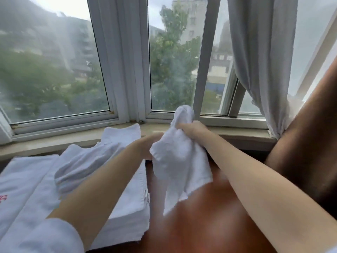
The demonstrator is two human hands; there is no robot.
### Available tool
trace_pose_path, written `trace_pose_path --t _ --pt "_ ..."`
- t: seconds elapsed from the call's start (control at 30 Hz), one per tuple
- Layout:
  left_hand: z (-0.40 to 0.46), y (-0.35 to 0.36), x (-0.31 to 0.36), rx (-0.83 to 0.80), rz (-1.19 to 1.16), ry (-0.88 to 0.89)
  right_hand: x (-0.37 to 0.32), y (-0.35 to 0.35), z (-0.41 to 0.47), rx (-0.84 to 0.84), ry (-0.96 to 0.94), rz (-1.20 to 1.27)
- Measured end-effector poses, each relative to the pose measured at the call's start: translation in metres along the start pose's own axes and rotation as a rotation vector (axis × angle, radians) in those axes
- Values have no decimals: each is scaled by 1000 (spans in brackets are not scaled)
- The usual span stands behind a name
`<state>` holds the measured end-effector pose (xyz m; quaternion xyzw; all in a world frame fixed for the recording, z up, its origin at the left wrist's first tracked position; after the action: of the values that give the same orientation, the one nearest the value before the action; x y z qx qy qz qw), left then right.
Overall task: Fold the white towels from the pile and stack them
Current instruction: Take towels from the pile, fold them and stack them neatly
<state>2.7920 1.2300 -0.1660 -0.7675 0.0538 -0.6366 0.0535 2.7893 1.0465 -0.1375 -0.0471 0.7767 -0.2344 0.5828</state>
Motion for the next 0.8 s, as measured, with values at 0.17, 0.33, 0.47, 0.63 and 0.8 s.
trace_pose_path --t 0.17,0.33,0.47,0.63,0.8 --pt "-36 84 -46 -228 150 -332 66 -2 12 -195 -41 -80" --pt "-26 112 25 -385 -36 103 18 -30 32 -141 -254 393" --pt "-17 116 17 -346 174 146 33 -55 39 -5 -282 399" --pt "-24 139 -120 -373 666 -133 171 2 19 -395 140 142" --pt "-80 153 -252 -605 995 -493 310 25 -19 -670 442 -381"
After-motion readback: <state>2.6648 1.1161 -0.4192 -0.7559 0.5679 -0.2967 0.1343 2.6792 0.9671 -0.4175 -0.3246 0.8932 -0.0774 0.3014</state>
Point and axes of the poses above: each hand's wrist, its own z-axis towards the middle knuckle, its own y-axis out of the palm, x = y × z, the point moved 10 cm from there along z, towards the middle knuckle, and after that the axes turned 10 degrees about z, right-handed, at the moved point
